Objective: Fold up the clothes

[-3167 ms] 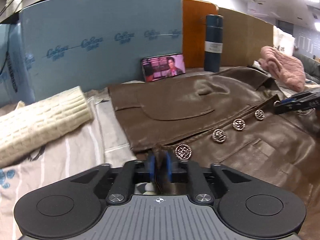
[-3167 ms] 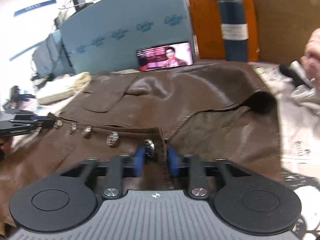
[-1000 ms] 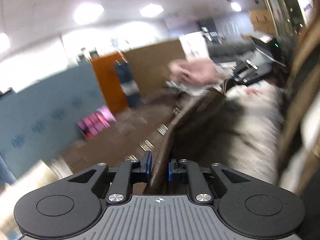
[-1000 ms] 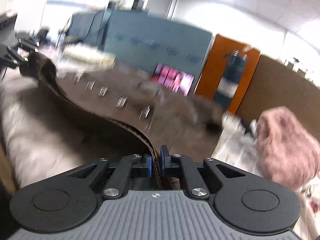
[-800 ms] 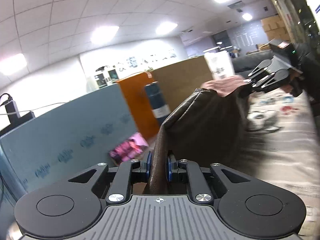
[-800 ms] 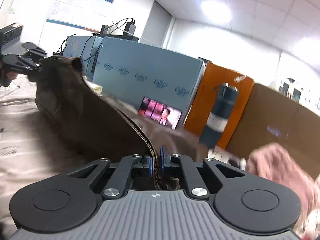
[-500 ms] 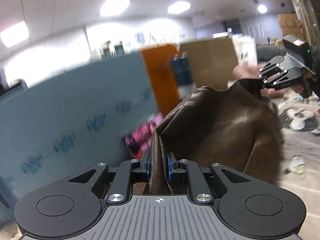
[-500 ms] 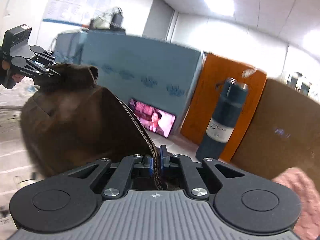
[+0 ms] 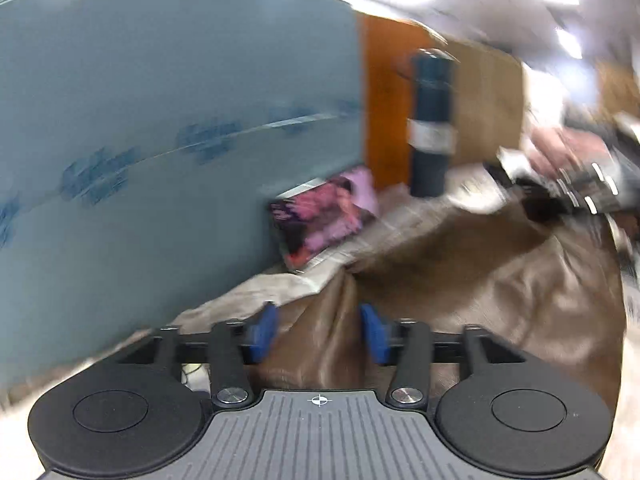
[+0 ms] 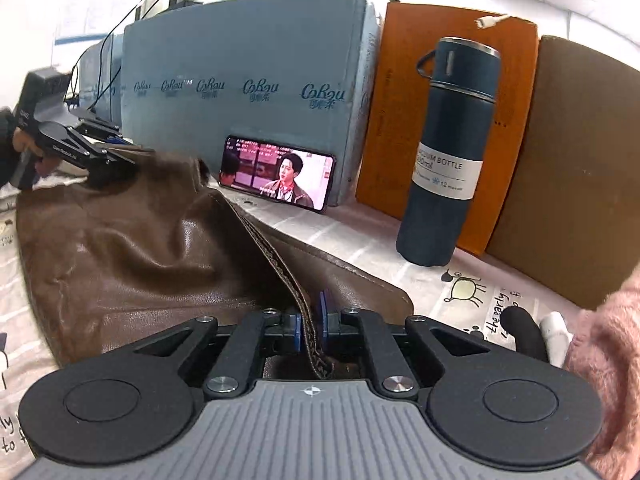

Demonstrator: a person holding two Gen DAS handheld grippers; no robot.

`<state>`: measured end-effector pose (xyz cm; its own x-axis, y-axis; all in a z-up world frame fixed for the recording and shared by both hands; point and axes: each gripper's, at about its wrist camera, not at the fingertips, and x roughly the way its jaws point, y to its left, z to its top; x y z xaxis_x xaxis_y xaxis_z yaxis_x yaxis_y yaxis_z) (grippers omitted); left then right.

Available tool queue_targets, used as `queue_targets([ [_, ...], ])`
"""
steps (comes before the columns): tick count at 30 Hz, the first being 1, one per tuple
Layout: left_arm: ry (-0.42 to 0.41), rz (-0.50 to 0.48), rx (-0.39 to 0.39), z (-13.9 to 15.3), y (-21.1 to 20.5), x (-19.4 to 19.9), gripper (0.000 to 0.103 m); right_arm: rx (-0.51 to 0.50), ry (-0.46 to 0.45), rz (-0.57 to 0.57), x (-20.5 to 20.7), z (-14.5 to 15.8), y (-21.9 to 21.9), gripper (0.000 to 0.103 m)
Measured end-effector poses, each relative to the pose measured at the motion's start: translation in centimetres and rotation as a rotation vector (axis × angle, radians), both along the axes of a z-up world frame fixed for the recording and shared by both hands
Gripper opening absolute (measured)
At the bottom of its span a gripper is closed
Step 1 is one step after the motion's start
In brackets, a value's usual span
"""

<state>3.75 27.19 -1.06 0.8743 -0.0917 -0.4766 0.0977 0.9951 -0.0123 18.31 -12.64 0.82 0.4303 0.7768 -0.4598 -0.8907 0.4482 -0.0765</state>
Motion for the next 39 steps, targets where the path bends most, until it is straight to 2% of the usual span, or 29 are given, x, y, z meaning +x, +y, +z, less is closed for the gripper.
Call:
queue_targets([
  [2, -0.036, 0.009, -0.125, -0.3, 1.2, -0.7, 0.056, 0.035, 0.022, -0.009, 0.1, 0.2, -0.6, 0.013],
  [3, -0.054, 0.014, -0.174, -0.5, 1.7, -1.2, 0.059, 0.059, 0.036, -0.019, 0.1, 0.3, -0.9, 0.022],
  [4, -0.059, 0.035, -0.206, -0.5, 2.0, -1.6, 0.067, 0.086, 0.052, -0.032, 0.1, 0.4, -1.3, 0.041],
  [6, -0.051, 0.036, -0.261, -0.8, 2.2, -1.9, 0.07, 0.125, 0.081, -0.065, 0.4, 0.6, -2.0, 0.054],
  [8, -0.05, 0.028, -0.255, -1.1, 1.7, -2.1, 0.07, 0.141, 0.096, -0.081, 0.5, 0.7, -2.6, 0.058],
  [10, -0.049, 0.021, -0.249, -1.3, 1.2, -2.2, 0.069, 0.147, 0.111, -0.093, 0.4, 0.7, -3.5, 0.077],
  [11, -0.046, 0.021, -0.239, -1.4, 0.9, -2.2, 0.069, 0.158, 0.122, -0.101, 0.4, 0.6, -4.0, 0.079],
  [13, -0.035, 0.038, -0.211, -1.5, 0.5, -2.0, 0.066, 0.2, 0.157, -0.123, 0.6, 0.5, -5.2, 0.08],
  [14, -0.031, 0.05, -0.198, -1.5, 0.4, -1.9, 0.056, 0.222, 0.174, -0.14, 0.8, 0.5, -5.6, 0.079],
  [15, -0.03, 0.061, -0.178, -1.5, 0.1, -2.0, 0.046, 0.24, 0.191, -0.157, 0.9, 0.4, -5.9, 0.073],
  [16, -0.03, 0.071, -0.158, -1.5, -0.1, -2.0, 0.027, 0.24, 0.201, -0.17, 1.0, 0.3, -5.9, 0.058],
  [17, -0.032, 0.088, -0.129, -1.4, -0.5, -2.1, 0.015, 0.218, 0.192, -0.184, 1.0, 0.0, -5.6, 0.047],
  [18, -0.046, 0.095, -0.101, -1.3, -1.1, -2.5, 0.012, 0.189, 0.171, -0.199, 0.9, -0.2, -5.1, 0.026],
  [19, -0.059, 0.103, -0.072, -1.2, -1.6, -2.8, 0.008, 0.173, 0.146, -0.209, 0.8, -0.3, -4.8, 0.014],
  [22, -0.107, 0.126, 0.018, -0.5, -3.1, -3.8, 0.005, 0.19, 0.084, -0.213, 0.5, -0.1, -4.4, 0.006],
  [24, -0.141, 0.142, 0.079, 0.2, -4.0, -4.3, 0.005, 0.222, 0.051, -0.217, 0.3, 0.2, -4.3, 0.006],
  [27, -0.128, 0.212, 0.091, 0.1, -3.4, -4.1, 0.005, 0.247, 0.026, -0.241, 0.5, 0.3, -3.5, 0.006],
  [30, -0.056, 0.247, 0.148, -1.0, -3.6, -2.4, 0.008, 0.151, 0.034, -0.268, 1.0, -0.5, -1.2, 0.006],
  [32, -0.02, 0.265, 0.181, -1.4, -3.8, -1.7, 0.017, 0.118, 0.041, -0.293, 1.2, -0.7, -0.7, 0.009],
  [33, -0.002, 0.274, 0.198, -1.6, -3.9, -1.4, 0.02, 0.109, 0.042, -0.306, 1.3, -0.7, -0.6, 0.013],
  [36, -0.029, 0.332, 0.225, -0.9, -4.1, -2.0, 0.042, 0.128, 0.056, -0.382, 0.9, -0.2, -1.2, 0.043],
  [38, -0.048, 0.377, 0.205, 0.3, -4.4, -3.1, 0.057, 0.175, 0.053, -0.435, -0.1, 0.7, -2.0, 0.055],
  [39, -0.057, 0.399, 0.196, 0.9, -4.5, -3.7, 0.061, 0.201, 0.053, -0.46, -0.7, 1.1, -2.5, 0.066],
])
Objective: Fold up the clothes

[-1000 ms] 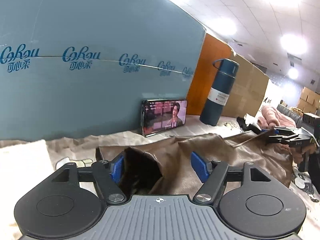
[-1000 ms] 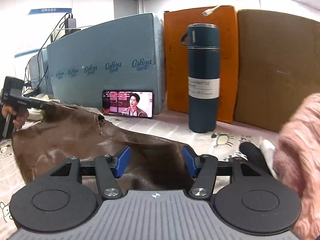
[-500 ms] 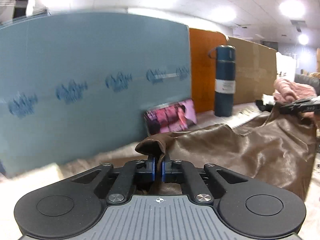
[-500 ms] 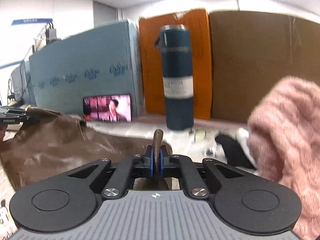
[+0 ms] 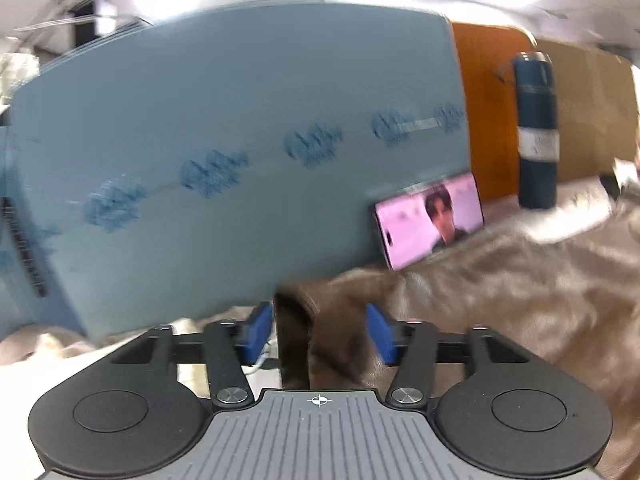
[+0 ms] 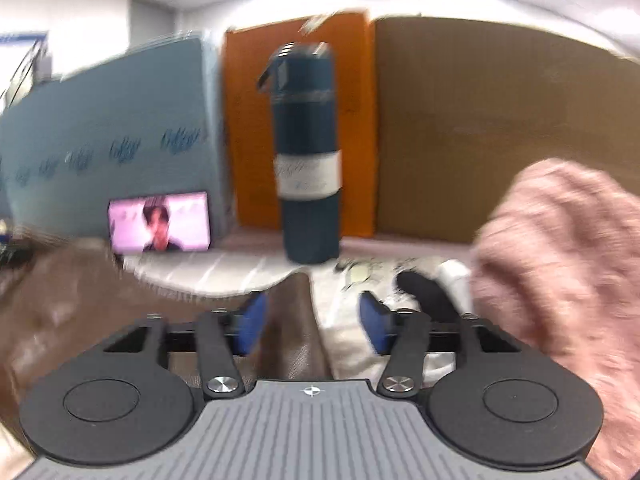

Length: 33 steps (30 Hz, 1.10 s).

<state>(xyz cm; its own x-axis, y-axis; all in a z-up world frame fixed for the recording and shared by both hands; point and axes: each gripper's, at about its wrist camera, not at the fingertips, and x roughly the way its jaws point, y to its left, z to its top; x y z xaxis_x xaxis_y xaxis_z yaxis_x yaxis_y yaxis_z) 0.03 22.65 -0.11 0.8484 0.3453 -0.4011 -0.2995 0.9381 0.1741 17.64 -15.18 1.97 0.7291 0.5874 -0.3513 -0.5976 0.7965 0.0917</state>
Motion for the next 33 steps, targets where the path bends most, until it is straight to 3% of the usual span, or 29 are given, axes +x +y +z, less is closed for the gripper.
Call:
queue_targets([
  [1, -0.013, 0.021, -0.008, 0.6, -0.1, -0.6, 0.07, 0.034, -0.001, -0.033, -0.8, 0.4, -0.6, 0.078],
  [2, -0.023, 0.016, -0.033, 1.1, -0.4, -1.6, 0.078, 0.072, 0.015, -0.07, -1.7, 0.6, -1.2, 0.082],
  [4, -0.036, 0.005, -0.09, 1.9, -0.8, -3.5, 0.083, 0.14, 0.082, -0.145, -3.1, 0.6, -2.4, 0.084],
  [8, -0.02, -0.01, -0.167, 1.5, -2.5, -6.4, 0.086, 0.302, 0.325, -0.229, -6.2, -0.9, -5.3, 0.086],
  [12, 0.008, 0.0, -0.209, -0.2, -3.7, -7.3, 0.087, 0.44, 0.607, -0.223, -7.5, -2.7, -6.8, 0.088],
  [15, 0.033, 0.012, -0.249, -1.2, -3.7, -7.6, 0.087, 0.518, 0.731, -0.187, -7.6, -3.8, -6.4, 0.088],
  [18, 0.056, 0.028, -0.248, -2.0, -3.7, -7.8, 0.087, 0.562, 0.781, -0.181, -7.1, -4.6, -5.3, 0.087],
  [21, 0.092, 0.038, -0.245, -2.7, -3.8, -7.5, 0.087, 0.599, 0.722, -0.214, -6.5, -4.7, -3.7, 0.087],
  [23, 0.116, 0.041, -0.241, -3.1, -3.9, -7.3, 0.087, 0.612, 0.684, -0.249, -6.2, -4.9, -2.7, 0.081],
  [24, 0.128, 0.041, -0.233, -3.3, -4.1, -7.2, 0.087, 0.607, 0.677, -0.268, -5.9, -5.1, -2.2, 0.067],
  [25, 0.135, 0.041, -0.229, -3.5, -4.1, -7.1, 0.087, 0.603, 0.67, -0.287, -5.7, -5.4, -1.8, 0.044],
  [27, 0.133, 0.038, -0.237, -3.5, -4.0, -7.2, 0.088, 0.614, 0.674, -0.271, -5.3, -6.1, -1.3, 0.019],
  [30, 0.128, 0.034, -0.261, -3.5, -3.7, -7.4, 0.088, 0.641, 0.628, -0.219, -5.9, -5.6, -1.4, 0.01],
  [33, 0.127, 0.017, -0.262, -3.5, -3.7, -7.5, 0.087, 0.676, 0.565, -0.151, -7.5, -4.1, -2.5, 0.007],
])
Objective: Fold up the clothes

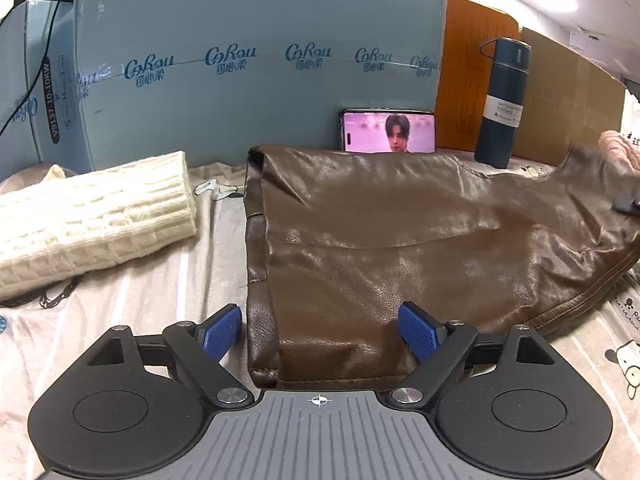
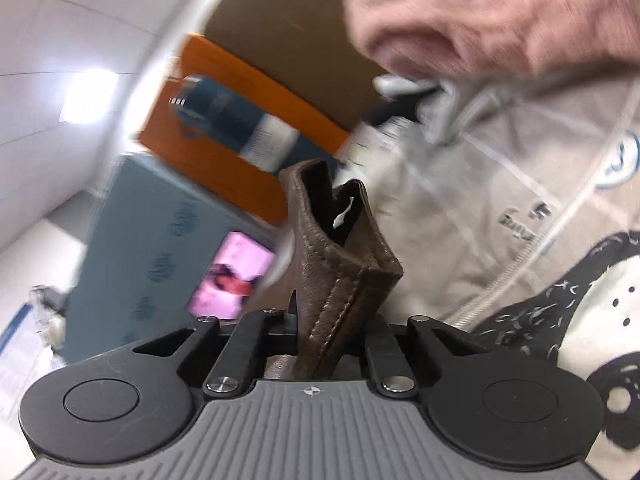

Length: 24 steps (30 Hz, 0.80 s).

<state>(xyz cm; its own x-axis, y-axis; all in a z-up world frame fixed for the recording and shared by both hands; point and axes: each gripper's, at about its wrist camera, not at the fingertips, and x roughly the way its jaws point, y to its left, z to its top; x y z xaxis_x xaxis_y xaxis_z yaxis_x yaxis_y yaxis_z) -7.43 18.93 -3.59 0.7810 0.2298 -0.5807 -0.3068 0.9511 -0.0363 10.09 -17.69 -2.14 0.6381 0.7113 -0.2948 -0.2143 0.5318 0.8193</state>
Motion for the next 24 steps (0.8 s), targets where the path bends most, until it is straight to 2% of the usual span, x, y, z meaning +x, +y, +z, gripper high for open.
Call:
queue_targets([
  [2, -0.012, -0.07, -0.017, 0.1, -0.5, -0.1, 0.086, 0.014, -0.043, -0.008, -0.8, 0.8, -1.3, 0.006],
  [5, -0.032, -0.208, -0.052, 0.2, -1.6, -0.3, 0.086, -0.027, -0.088, -0.093, -1.9, 1.8, -3.5, 0.006],
  [7, -0.047, -0.311, -0.077, 0.3, -2.5, -0.4, 0.087, -0.08, -0.074, -0.16, -1.7, 1.8, -4.8, 0.006],
  [8, -0.055, -0.322, -0.054, 0.5, -3.0, -0.5, 0.087, -0.09, -0.064, -0.177, -1.5, 1.7, -5.1, 0.006],
  [11, -0.088, -0.262, 0.042, 1.0, -3.3, -1.1, 0.087, -0.076, -0.058, -0.185, -1.0, 1.7, -5.4, 0.006],
  [14, -0.055, -0.178, 0.155, 0.9, -3.5, -0.8, 0.087, -0.022, -0.113, -0.135, -1.2, 2.9, -4.3, 0.007],
  [18, -0.025, -0.184, 0.189, 0.7, -4.0, -0.4, 0.087, 0.001, -0.192, -0.029, -1.7, 5.4, -1.0, 0.011],
  [21, -0.027, -0.182, 0.151, 0.8, -3.5, -0.3, 0.087, -0.002, -0.228, 0.052, -2.2, 6.9, 2.2, 0.012],
  [24, -0.027, -0.182, 0.164, 0.7, -4.0, -0.4, 0.087, -0.008, -0.249, 0.137, -2.5, 7.9, 5.7, 0.012],
])
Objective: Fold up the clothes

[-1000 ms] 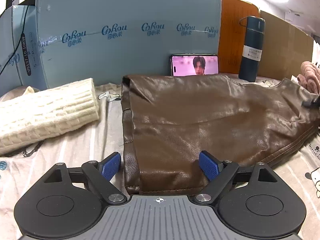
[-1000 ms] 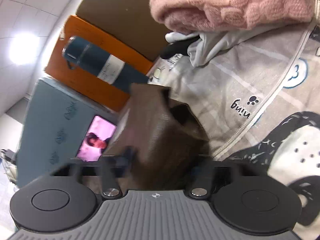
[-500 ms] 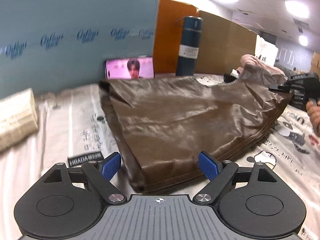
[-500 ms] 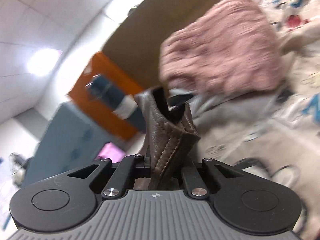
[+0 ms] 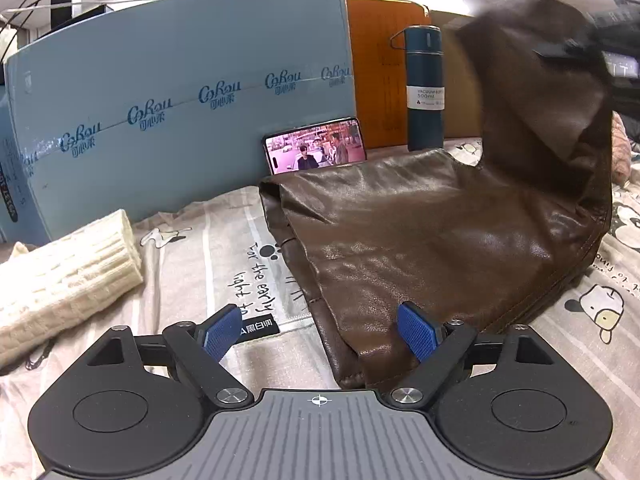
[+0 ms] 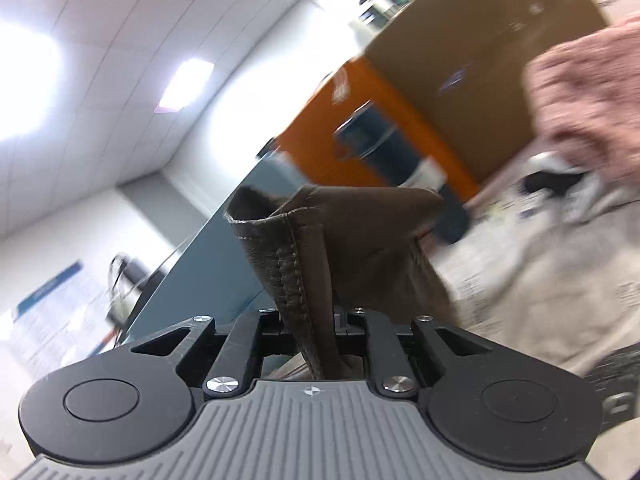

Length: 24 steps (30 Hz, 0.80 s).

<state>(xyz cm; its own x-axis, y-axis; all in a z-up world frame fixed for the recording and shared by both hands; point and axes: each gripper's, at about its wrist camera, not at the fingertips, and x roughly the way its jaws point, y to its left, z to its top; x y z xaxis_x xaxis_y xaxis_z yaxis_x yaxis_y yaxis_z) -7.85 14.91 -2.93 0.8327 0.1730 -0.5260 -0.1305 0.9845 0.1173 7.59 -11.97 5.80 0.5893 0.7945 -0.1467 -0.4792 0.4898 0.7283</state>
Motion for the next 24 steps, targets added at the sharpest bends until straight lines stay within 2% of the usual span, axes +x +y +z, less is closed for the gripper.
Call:
queue_targets([
  [3, 0.0, -0.001, -0.016, -0.1, 0.1, 0.0, 0.087, -0.045, -0.003, 0.091, -0.7, 0.1, 3.7, 0.012],
  [8, -0.01, 0.0, -0.052, 0.0, 0.5, -0.2, 0.087, -0.231, -0.006, 0.215, -2.4, -2.0, 9.9, 0.013],
  [11, -0.033, 0.011, -0.09, 0.3, 1.1, -0.3, 0.088, -0.344, -0.033, 0.287, -3.9, -3.3, 12.0, 0.029],
  [13, -0.049, 0.04, -0.111, 0.5, 1.7, -0.5, 0.088, -0.385, -0.058, 0.355, -5.2, -3.6, 12.5, 0.074],
  [14, -0.054, 0.066, -0.112, 0.6, 2.0, -0.6, 0.088, -0.389, -0.069, 0.402, -5.7, -3.7, 12.5, 0.082],
  [15, -0.059, 0.091, -0.113, 0.7, 2.2, -0.7, 0.088, -0.389, -0.077, 0.44, -6.0, -3.8, 12.5, 0.087],
  [18, -0.074, 0.162, -0.128, 0.8, 3.3, -0.9, 0.088, -0.375, -0.088, 0.516, -6.5, -3.6, 11.9, 0.09],
  [21, -0.121, 0.19, -0.15, 1.1, 3.8, -1.2, 0.088, -0.336, -0.09, 0.48, -5.3, -3.1, 10.1, 0.091],
  [24, -0.204, 0.168, -0.141, 2.2, 3.0, -1.5, 0.088, -0.301, -0.089, 0.384, -3.4, -2.9, 7.8, 0.094],
])
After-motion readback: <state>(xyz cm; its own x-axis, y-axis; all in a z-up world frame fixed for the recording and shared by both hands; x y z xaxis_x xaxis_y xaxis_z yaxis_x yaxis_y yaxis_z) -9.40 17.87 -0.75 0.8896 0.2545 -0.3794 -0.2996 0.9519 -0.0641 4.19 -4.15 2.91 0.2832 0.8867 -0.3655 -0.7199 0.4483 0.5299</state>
